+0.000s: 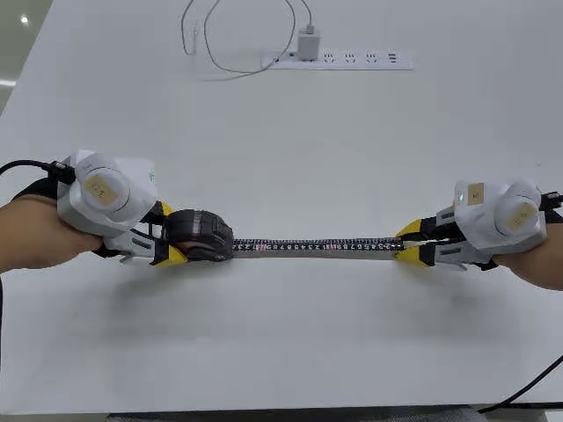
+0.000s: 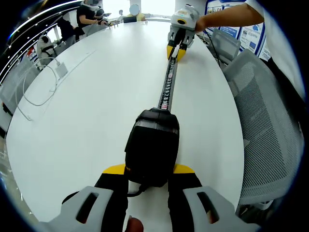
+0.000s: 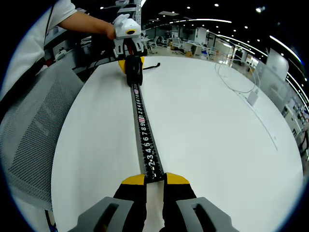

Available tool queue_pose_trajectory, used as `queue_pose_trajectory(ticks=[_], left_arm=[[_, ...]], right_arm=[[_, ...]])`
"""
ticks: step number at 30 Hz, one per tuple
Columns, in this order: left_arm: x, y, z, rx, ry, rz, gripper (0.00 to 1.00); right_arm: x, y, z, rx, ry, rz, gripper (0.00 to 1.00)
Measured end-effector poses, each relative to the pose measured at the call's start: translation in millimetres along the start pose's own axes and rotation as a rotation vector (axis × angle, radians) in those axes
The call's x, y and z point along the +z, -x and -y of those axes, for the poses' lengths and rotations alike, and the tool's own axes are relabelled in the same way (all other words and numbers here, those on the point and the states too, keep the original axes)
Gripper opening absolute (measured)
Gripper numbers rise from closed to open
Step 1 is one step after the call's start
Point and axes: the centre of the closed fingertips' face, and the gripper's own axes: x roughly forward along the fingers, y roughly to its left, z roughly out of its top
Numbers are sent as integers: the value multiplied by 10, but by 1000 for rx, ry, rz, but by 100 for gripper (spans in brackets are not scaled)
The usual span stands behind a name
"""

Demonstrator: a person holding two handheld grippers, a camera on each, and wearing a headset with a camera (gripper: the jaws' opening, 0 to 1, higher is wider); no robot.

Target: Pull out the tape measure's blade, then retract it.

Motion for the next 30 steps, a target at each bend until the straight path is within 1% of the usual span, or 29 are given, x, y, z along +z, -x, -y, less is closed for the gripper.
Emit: queue_pose_trajectory(ticks=[2,9,13,15,18,23,30], left_arm=[[2,0,-2,0,0,0,26],[6,-6,8,7,-10,-4,27],[13,-5,5,18,-15,1,27],[15,-4,6,19,-7,3,27],[15,-6,-2,25,-15,-1,27],[21,-2,-5,27,-10,17,27],[29,0,-5,33,-12,24,28]], right_arm=[[-7,10,17,-8,-7,3,8],[-6,4,13,0,-18,-8,8],[-6,-1,7,8,-5,-30,9],[-5,0,0,6,5,-40,9],[-13,1,-9,11,1,-41,9],[-15,1,-12,6,-2,-45,9],[-20,-2,-28,7,5,-46,10]])
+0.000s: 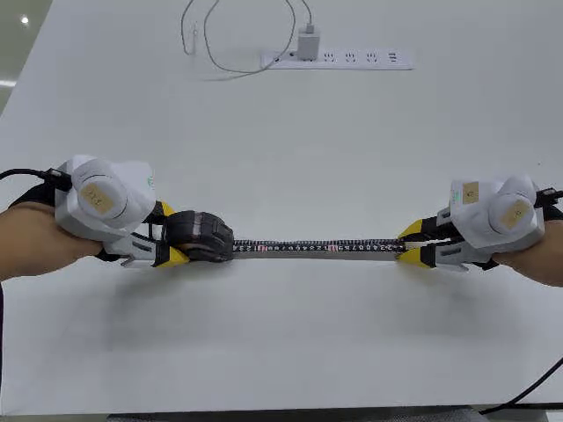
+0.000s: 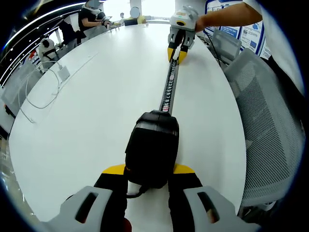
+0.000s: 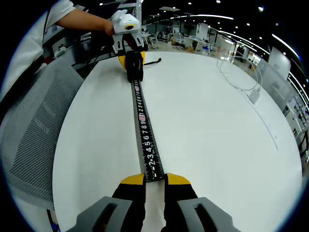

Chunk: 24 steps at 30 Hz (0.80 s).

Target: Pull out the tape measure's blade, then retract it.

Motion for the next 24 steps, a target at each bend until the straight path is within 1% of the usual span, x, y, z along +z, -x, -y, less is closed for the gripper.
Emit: queue_pose_trajectory(ticks=[2,9,12,14,16,17,21,24], left_arm=[[1,2,-1,1,-4,0,28],[1,3,-6,2,-14,-1,28],[4,4,-8,4,-19,-1,28],[8,6,-15,6,-17,1,28],[13,12,-13,8,-14,3,28],[17,13,-13,9,-15,4,29],[52,22,-28,13,5,18,34],[45,21,-24,11,-2,14,34]], right_arm=[[-2,-2,-2,0,16,-1,10],[-2,-2,-21,6,18,-11,10],[-4,3,-19,7,5,-9,11],[24,29,10,-1,-13,8,12],[56,56,48,-11,-44,20,19],[58,61,58,-11,-43,17,20],[57,53,34,-4,-35,11,20],[52,48,24,-4,-36,8,20]])
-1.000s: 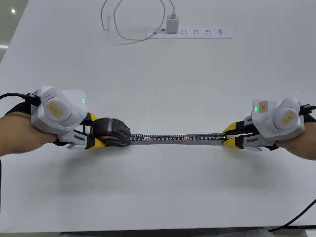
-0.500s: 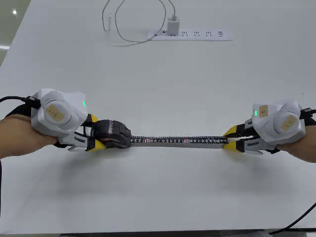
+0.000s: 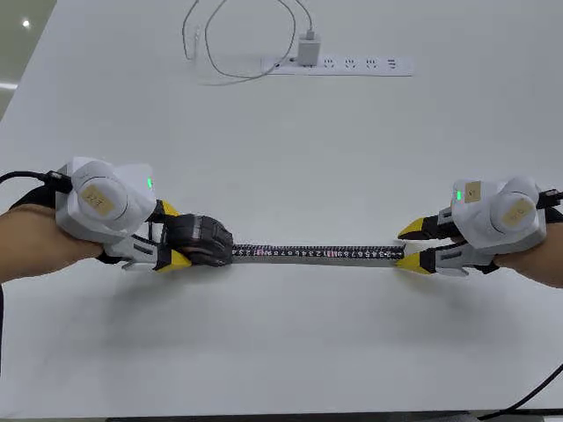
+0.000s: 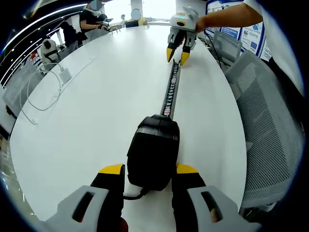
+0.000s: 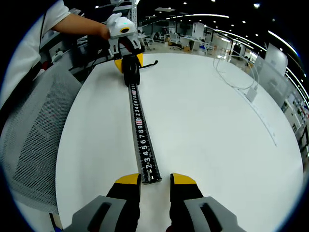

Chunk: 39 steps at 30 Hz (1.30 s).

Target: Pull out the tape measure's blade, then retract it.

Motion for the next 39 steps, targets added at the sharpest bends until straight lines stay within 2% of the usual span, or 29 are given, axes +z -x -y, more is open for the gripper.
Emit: queue_pose_trajectory(ticks=[6,13,20,26,31,34,39], left_arm=[[18,25,-6,3,15,15,36],[58,50,-9,10,44,52,43],[46,66,1,16,52,59,44],[60,132,26,39,102,89,46],[5,196,63,56,143,108,46],[23,265,68,72,181,148,47],[51,361,90,98,202,179,47]], right_arm=[[18,23,-5,-6,-18,6,22],[82,33,-27,-4,-54,46,28],[94,51,-38,-11,-61,56,28],[153,107,-58,-45,-83,88,30],[199,150,-82,-72,-109,118,33],[215,164,-113,-86,-112,126,33],[224,206,-114,-121,-126,140,36]])
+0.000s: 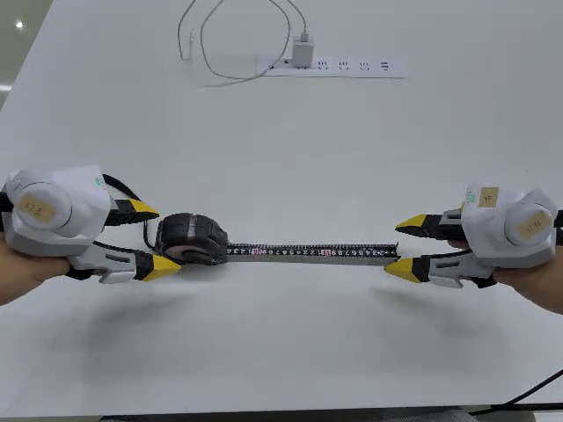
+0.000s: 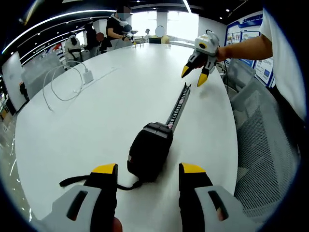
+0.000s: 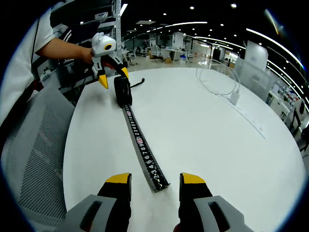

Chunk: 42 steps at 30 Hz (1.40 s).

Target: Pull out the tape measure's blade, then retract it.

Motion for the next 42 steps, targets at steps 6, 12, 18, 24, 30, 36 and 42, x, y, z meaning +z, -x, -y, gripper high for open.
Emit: queue_pose_trajectory(ticks=[6,12,18,24,30,36,42], left_arm=[[6,42,13,22,42,33,50],[9,80,13,54,69,59,53],[5,126,34,100,89,90,58],[-59,174,86,124,116,109,61],[-131,215,148,144,144,114,65],[-172,232,211,152,176,123,68],[-205,257,271,165,208,136,73]], right_arm=[[24,43,-9,-39,-14,18,39],[9,85,-6,-97,-42,33,42],[-3,111,-41,-130,-64,41,47],[-13,118,-104,-157,-75,47,53],[-40,104,-171,-157,-113,48,59],[-61,104,-201,-163,-130,55,66],[-94,126,-238,-169,-153,64,72]])
